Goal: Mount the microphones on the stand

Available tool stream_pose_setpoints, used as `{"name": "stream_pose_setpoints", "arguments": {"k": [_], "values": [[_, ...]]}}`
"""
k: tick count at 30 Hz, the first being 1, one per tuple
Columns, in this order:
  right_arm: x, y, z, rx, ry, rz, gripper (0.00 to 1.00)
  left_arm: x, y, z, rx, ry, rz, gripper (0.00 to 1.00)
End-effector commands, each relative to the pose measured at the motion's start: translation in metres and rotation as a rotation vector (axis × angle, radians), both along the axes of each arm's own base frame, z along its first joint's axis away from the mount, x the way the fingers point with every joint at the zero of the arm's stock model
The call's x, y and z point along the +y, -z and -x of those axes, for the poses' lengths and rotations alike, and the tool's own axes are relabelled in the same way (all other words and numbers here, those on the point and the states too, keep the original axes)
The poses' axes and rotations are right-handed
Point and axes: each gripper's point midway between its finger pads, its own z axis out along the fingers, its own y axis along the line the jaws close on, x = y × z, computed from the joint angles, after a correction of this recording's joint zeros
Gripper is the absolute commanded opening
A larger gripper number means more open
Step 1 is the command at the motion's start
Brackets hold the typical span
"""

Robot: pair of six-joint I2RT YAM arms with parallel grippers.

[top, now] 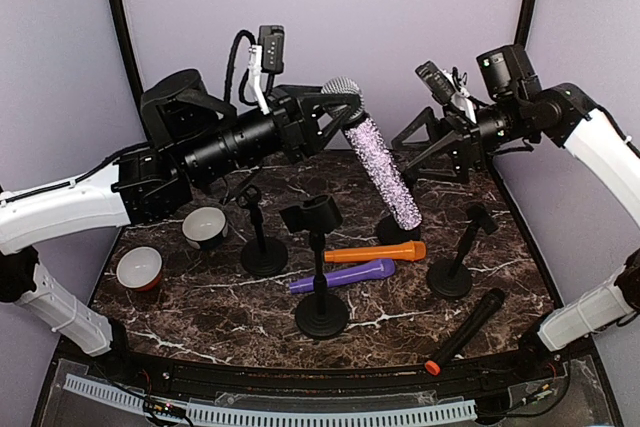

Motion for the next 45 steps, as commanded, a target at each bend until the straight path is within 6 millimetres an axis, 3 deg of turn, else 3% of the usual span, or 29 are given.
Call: {"name": "stream_pose_setpoints", "arguments": {"k": [1, 11, 17, 21, 27, 28, 30, 31, 32, 34, 41, 45], "values": [[-0.001, 0.008, 0.005, -0.053, -0.031, 0.001, 0.87, 0.027, -0.043, 0.006, -0.018, 0.019, 0.176, 0.00], [0.013, 0.039, 0.012, -0.102, -0.043, 0.087, 0.79, 0.027, -0.046, 0.007, -0.025, 0.040, 0.202, 0.00], [0.017, 0.040, 0.015, -0.097, -0.048, 0.082, 0.67, 0.030, -0.045, 0.005, -0.025, 0.022, 0.215, 0.00], [0.017, 0.040, 0.015, -0.090, -0.045, 0.079, 0.56, 0.032, -0.044, 0.004, -0.023, 0.014, 0.217, 0.00], [0.017, 0.042, 0.013, -0.066, -0.024, 0.084, 0.23, 0.036, -0.039, 0.001, -0.015, -0.016, 0.214, 0.00], [0.017, 0.043, 0.013, -0.061, -0.019, 0.085, 0.16, 0.036, -0.039, 0.001, -0.020, -0.017, 0.209, 0.03], [0.017, 0.044, 0.011, -0.055, -0.005, 0.092, 0.02, 0.037, -0.036, 0.001, -0.052, -0.035, 0.173, 0.40], [0.016, 0.044, 0.010, -0.056, 0.001, 0.095, 0.00, 0.039, -0.032, -0.002, -0.056, -0.061, 0.138, 0.56], [0.014, 0.043, 0.009, -0.059, 0.006, 0.095, 0.00, 0.042, -0.029, -0.005, -0.063, -0.092, 0.101, 0.67], [0.011, 0.042, 0.008, -0.067, 0.017, 0.094, 0.00, 0.049, -0.020, -0.006, -0.091, -0.138, 0.014, 0.78], [-0.002, 0.047, 0.009, -0.051, 0.012, 0.092, 0.00, 0.100, 0.037, 0.008, -0.062, -0.214, -0.219, 0.81], [-0.006, 0.052, 0.010, -0.044, -0.005, 0.098, 0.00, 0.115, 0.086, 0.025, 0.010, -0.157, -0.308, 0.73]]}}
